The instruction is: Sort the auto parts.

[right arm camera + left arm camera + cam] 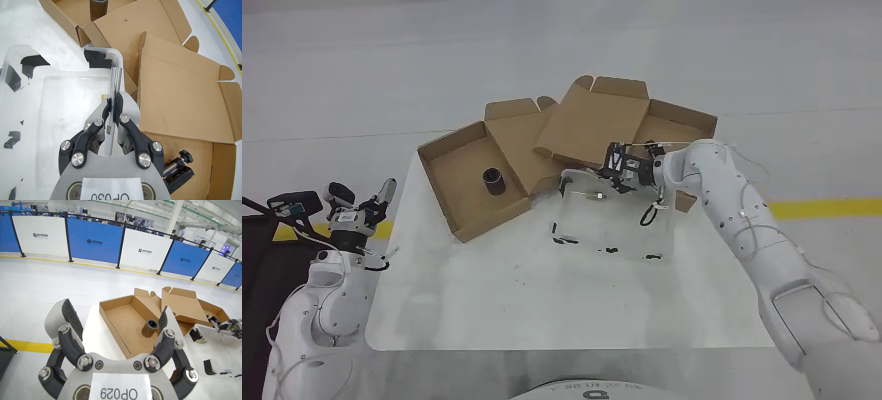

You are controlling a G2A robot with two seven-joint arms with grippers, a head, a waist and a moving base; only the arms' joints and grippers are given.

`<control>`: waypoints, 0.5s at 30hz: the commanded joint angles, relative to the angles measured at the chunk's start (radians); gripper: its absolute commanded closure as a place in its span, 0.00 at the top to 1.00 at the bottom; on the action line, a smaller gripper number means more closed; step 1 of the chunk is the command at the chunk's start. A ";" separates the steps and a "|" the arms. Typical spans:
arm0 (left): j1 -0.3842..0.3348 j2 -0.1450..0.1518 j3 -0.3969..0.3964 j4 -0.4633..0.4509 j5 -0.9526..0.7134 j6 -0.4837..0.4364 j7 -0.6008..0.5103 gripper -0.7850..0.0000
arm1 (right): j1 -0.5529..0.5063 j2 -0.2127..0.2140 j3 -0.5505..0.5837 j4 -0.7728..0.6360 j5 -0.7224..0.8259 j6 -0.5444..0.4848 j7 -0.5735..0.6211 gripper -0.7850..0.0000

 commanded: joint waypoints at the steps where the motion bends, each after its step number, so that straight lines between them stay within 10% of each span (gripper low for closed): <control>1: 0.000 0.000 0.000 0.000 0.000 0.000 0.000 1.00 | 0.000 0.000 0.000 0.000 0.000 0.000 0.000 0.00; 11: 0.000 0.000 0.000 0.000 0.000 0.000 0.000 1.00 | -0.007 0.000 -0.001 -0.003 0.000 0.003 -0.002 0.00; 15: 0.000 0.000 0.000 0.000 0.000 0.000 0.000 1.00 | -0.166 0.028 0.021 -0.158 -0.036 0.030 -0.018 0.00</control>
